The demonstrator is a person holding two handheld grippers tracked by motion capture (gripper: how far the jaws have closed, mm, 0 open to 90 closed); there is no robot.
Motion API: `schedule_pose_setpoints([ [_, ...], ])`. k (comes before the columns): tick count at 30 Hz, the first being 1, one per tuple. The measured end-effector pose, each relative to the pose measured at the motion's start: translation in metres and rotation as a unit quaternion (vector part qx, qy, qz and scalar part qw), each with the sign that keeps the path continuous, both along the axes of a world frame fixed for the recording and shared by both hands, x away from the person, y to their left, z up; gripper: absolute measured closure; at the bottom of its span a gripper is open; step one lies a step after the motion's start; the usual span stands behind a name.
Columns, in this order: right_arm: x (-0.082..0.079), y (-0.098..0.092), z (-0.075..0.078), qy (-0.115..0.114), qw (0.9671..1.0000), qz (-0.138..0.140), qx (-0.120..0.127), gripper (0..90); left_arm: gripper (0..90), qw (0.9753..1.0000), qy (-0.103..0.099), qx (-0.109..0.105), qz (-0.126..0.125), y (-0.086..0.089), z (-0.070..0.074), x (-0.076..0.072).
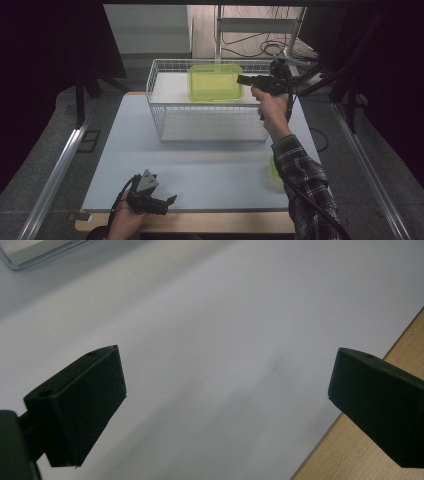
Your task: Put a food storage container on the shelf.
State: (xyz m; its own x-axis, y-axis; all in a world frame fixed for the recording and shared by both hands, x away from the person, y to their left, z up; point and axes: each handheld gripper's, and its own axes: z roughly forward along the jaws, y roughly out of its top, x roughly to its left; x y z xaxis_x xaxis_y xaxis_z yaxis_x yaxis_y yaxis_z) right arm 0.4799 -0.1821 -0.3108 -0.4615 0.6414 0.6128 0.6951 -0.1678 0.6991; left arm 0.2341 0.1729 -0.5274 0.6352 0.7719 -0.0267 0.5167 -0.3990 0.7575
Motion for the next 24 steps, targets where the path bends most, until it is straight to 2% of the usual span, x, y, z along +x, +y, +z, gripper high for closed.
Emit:
schedule_pose_setpoints([
  [5,0.007,0.002,-0.006,0.01,0.9999,-0.008,0.0,80.5,1.6,1.0,0.0,0.001,0.0,0.0,0.0,0.0],
  [10,0.011,0.002,-0.009,0.007,0.9999,-0.014,-0.001,80.0,1.6,1.0,0.0,0.004,-0.002,0.0,0.0,0.0],
  [13,0.012,0.004,-0.009,0.003,0.9998,-0.016,-0.014,78.9,1.6,1.0,0.0,0.005,-0.003,-0.001,0.0,0.0],
  [19,0.014,0.01,-0.005,-0.012,0.9981,-0.019,-0.057,76.9,1.6,1.0,0.002,0.007,-0.004,-0.001,-0.001,0.0],
  [24,0.017,0.012,-0.006,-0.017,0.997,-0.026,-0.071,75.1,1.6,0.9999,0.002,0.009,-0.006,-0.002,-0.001,0.0],
])
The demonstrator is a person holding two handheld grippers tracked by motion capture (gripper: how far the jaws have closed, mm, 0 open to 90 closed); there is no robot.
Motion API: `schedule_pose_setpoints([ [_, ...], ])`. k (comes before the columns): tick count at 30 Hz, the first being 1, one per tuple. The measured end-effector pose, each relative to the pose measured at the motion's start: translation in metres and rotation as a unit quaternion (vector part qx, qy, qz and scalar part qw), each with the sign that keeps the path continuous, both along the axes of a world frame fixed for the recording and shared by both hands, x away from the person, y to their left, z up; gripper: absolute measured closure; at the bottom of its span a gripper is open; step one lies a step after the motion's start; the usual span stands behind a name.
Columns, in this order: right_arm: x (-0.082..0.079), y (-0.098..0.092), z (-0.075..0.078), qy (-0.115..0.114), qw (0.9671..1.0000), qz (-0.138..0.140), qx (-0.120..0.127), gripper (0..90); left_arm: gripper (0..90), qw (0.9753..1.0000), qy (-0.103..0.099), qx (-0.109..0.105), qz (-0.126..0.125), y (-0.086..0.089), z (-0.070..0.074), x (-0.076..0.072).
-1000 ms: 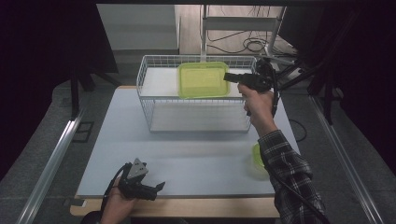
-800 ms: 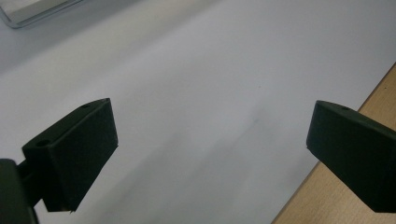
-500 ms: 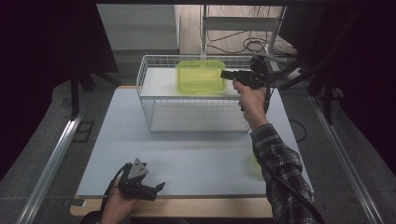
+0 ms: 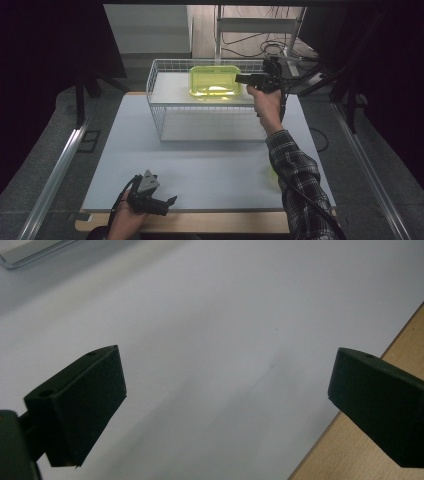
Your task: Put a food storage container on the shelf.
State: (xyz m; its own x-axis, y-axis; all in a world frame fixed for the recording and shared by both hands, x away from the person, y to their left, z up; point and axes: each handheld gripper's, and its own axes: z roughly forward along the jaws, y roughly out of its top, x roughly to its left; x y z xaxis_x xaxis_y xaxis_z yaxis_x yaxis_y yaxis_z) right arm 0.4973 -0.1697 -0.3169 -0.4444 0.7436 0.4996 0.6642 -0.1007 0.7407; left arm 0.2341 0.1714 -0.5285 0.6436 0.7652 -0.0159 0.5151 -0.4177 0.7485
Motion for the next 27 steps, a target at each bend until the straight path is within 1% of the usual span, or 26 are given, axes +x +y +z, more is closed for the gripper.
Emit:
schedule_pose_setpoints([
  [6,0.003,0.004,0.0,-0.011,0.9995,-0.004,-0.03,72.1,1.6,1.0,0.003,0.001,-0.002,-0.001,-0.001,0.0],
  [12,0.009,0.003,-0.005,-0.001,0.9998,0.0,-0.022,68.3,1.6,1.0,0.003,0.001,-0.002,-0.001,-0.001,0.0],
  [15,0.011,0.003,-0.006,-0.001,0.9998,0.003,-0.022,66.3,1.6,1.0,0.004,0.003,-0.004,-0.001,-0.001,0.0],
  [17,0.011,0.003,-0.006,-0.002,0.9997,0.003,-0.025,64.5,1.6,1.0,0.004,0.004,-0.004,-0.002,-0.001,0.0],
  [20,0.01,0.005,-0.004,-0.008,0.9991,-0.001,-0.042,61.6,1.6,1.0,0.004,0.005,-0.004,-0.002,-0.001,0.0],
  [22,0.01,0.005,-0.003,-0.007,0.9988,-0.001,-0.049,59.5,1.6,1.0,0.004,0.006,-0.004,-0.002,-0.001,0.0],
  [24,0.009,0.005,-0.002,-0.007,0.9986,-0.001,-0.052,56.1,1.6,1.0,0.006,0.006,-0.004,-0.002,-0.002,0.0],
  [27,0.008,0.004,-0.001,-0.007,0.9988,0.003,-0.049,51.7,1.6,0.9999,0.007,0.007,-0.005,-0.003,-0.002,0.0],
])
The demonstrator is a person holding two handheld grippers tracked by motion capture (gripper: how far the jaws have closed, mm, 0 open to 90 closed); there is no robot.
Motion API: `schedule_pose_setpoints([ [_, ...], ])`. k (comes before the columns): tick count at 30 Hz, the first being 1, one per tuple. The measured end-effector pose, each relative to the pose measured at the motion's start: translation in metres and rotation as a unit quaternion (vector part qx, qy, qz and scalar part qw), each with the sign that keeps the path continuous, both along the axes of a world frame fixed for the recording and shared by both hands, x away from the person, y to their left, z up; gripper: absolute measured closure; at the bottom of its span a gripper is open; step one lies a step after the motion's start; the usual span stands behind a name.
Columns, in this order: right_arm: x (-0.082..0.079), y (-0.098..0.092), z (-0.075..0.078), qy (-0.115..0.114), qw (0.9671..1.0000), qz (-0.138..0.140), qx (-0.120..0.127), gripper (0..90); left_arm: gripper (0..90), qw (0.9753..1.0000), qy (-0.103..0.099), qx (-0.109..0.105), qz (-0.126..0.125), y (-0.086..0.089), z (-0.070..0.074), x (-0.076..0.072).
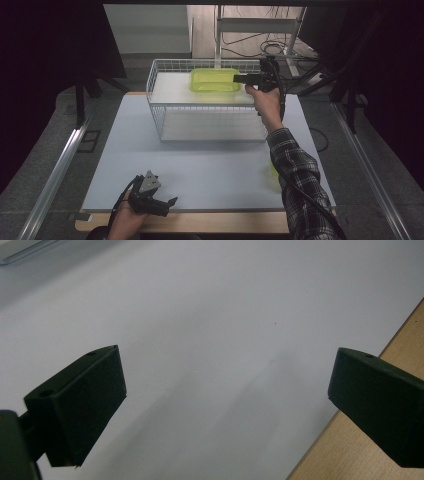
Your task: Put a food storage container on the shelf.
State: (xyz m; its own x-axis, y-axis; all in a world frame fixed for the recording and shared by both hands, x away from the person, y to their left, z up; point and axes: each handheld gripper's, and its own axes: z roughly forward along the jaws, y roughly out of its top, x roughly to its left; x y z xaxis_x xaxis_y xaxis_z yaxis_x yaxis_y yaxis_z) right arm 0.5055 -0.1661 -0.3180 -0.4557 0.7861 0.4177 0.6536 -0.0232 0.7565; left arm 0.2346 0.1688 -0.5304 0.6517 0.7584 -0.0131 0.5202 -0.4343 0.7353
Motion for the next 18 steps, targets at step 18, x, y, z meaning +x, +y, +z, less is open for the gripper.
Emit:
schedule_pose_setpoints([
  [18,-0.024,-0.013,0.01,-0.012,0.9988,0.048,-0.003,32.5,1.5,0.9999,0.001,-0.012,0.003,0.002,0.0,0.001],
])
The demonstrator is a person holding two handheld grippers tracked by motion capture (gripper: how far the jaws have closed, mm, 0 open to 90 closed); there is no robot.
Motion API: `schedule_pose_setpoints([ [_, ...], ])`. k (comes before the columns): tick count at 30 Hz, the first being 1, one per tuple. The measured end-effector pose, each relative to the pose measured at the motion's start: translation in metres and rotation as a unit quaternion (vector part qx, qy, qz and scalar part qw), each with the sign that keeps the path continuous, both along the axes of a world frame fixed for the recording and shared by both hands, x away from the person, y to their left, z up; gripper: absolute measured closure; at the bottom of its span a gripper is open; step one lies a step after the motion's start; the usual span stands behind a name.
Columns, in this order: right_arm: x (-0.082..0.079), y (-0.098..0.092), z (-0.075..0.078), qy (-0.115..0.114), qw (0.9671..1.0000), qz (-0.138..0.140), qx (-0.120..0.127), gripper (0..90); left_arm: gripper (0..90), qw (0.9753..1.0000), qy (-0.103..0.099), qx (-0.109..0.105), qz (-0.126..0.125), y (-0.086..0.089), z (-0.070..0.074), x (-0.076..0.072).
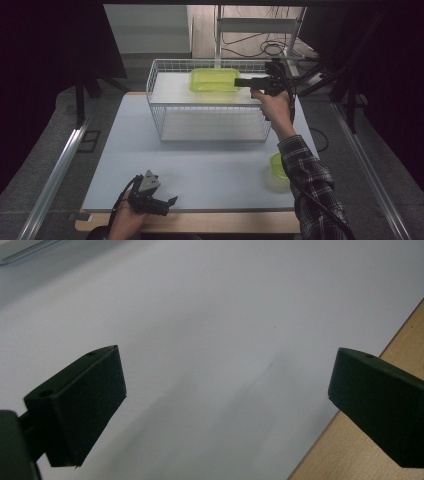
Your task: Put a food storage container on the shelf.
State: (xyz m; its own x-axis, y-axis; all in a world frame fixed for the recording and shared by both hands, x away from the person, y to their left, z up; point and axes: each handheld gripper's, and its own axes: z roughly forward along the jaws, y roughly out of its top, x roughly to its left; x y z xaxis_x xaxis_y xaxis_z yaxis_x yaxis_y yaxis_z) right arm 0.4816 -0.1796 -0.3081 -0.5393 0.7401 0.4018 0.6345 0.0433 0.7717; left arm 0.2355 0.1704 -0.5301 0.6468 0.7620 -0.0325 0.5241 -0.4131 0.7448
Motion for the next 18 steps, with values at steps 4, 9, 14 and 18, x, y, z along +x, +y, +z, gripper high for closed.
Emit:
schedule_pose_setpoints([
  [4,-0.006,-0.005,-0.004,-0.002,0.9999,0.011,0.001,30.0,1.4,1.0,-0.002,-0.005,0.001,0.001,0.0,0.0],
  [9,-0.014,-0.011,-0.011,-0.002,0.9998,0.021,-0.004,28.0,1.6,0.9998,-0.005,-0.018,-0.003,0.003,0.001,0.0],
  [14,-0.025,-0.017,-0.016,-0.006,0.9995,0.032,0.005,27.3,1.7,0.9997,-0.008,-0.021,-0.003,0.004,0.0,0.0],
  [18,-0.036,-0.02,-0.02,-0.013,0.9991,0.039,0.008,26.8,1.8,0.9997,-0.009,-0.024,-0.001,0.004,0.0,0.001],
])
